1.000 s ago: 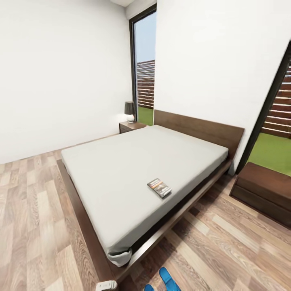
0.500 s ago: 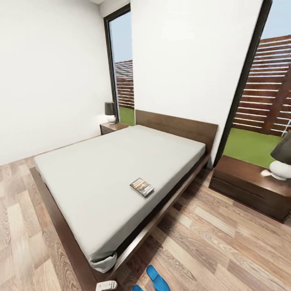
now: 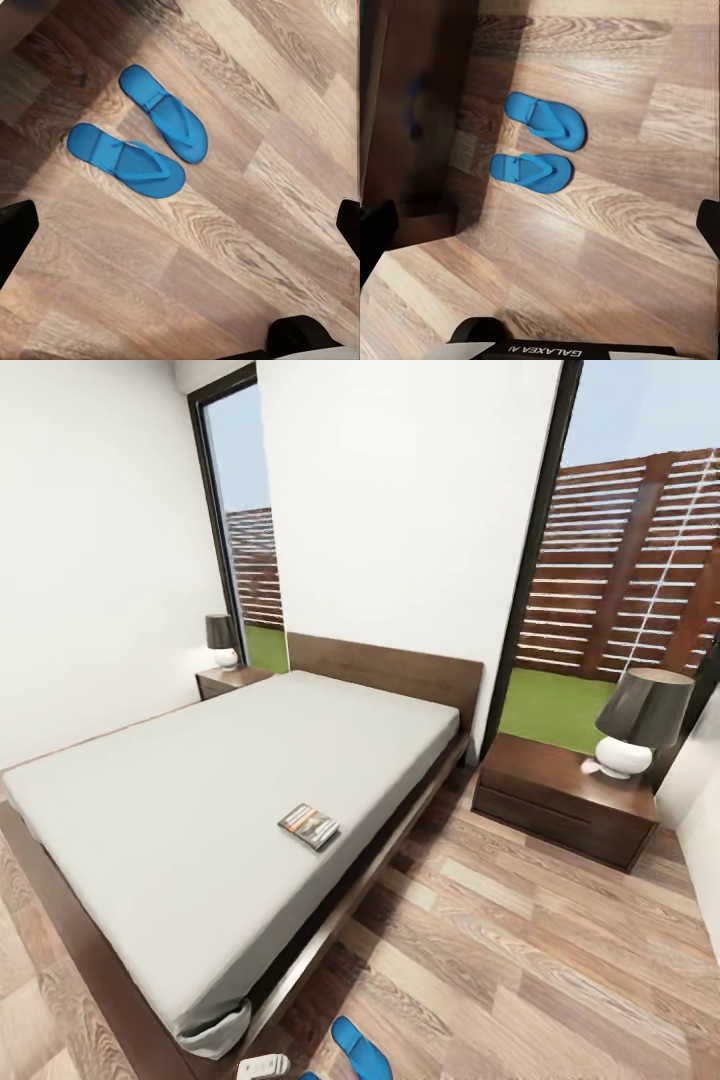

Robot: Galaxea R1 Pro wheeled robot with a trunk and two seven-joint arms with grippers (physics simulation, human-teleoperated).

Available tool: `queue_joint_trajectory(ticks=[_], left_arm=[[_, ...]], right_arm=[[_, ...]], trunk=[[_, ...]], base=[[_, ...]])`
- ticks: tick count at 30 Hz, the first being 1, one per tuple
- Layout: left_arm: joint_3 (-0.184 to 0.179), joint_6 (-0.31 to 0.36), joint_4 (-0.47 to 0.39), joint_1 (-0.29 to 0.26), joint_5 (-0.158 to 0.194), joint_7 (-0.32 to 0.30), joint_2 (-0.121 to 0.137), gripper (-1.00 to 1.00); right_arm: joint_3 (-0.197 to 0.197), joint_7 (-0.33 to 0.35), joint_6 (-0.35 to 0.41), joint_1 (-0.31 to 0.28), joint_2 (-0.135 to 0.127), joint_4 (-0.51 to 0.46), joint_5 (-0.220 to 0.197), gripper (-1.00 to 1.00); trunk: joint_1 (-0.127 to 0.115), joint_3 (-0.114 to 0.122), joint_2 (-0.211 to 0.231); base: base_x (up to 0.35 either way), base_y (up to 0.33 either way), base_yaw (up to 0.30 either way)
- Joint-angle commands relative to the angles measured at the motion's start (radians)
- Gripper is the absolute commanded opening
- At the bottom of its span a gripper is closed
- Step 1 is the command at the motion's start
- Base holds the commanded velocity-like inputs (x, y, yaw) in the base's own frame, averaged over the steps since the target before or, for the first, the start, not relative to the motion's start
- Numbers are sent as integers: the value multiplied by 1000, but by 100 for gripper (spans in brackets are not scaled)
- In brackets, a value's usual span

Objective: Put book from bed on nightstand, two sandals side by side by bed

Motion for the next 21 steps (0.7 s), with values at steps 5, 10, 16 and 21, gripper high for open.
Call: queue_joint_trajectory(ticks=[5, 10, 16, 21], left_arm=[[-8, -4, 2, -1, 8, -4, -1, 100], [-8, -4, 2, -1, 7, -4, -4, 100], [-8, -4, 2, -1, 9, -3, -6, 100], [-8, -4, 2, -1, 9, -3, -6, 100]], right_arm=[[0, 4, -2, -1, 0, 2, -3, 100], [0, 4, -2, -1, 0, 2, -3, 100], [0, 4, -2, -1, 0, 2, -3, 100], [0, 4, -2, -1, 0, 2, -3, 100]], trunk=[[0, -1, 0], [0, 1, 0], [0, 3, 0], [0, 5, 0]], base=[[0, 0, -300], [0, 0, -300], [0, 0, -300], [0, 0, -300]])
